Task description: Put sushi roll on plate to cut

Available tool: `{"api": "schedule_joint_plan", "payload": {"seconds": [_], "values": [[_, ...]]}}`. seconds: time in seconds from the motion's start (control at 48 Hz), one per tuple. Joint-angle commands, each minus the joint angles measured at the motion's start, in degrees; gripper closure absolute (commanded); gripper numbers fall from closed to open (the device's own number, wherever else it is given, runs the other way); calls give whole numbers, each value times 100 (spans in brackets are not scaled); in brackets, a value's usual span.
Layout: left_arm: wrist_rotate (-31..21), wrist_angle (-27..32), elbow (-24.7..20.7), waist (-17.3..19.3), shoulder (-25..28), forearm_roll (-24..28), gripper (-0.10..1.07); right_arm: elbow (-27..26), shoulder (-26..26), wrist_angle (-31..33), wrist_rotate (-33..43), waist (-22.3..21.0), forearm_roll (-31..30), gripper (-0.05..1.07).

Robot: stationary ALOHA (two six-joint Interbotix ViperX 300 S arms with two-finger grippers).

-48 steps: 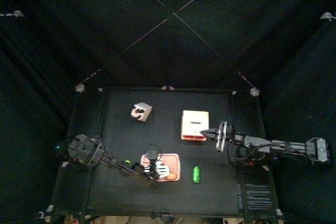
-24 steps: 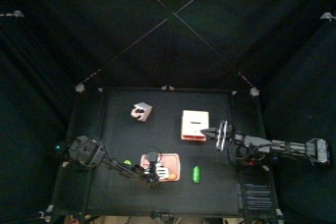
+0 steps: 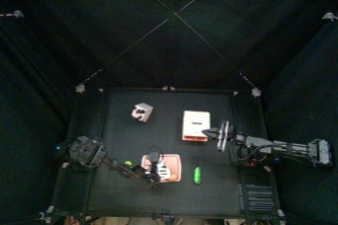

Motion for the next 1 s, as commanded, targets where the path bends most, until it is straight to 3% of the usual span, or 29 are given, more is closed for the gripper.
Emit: {"api": "schedule_joint_plan", "payload": {"seconds": [0.0,0.979], "values": [[9,0,-53,18,-149,35,13,-62,44,-26,-9,-26,0,101],[62,44,308,26,-527,167,13,-70,44,-26,-9,-26,0,101]]}}
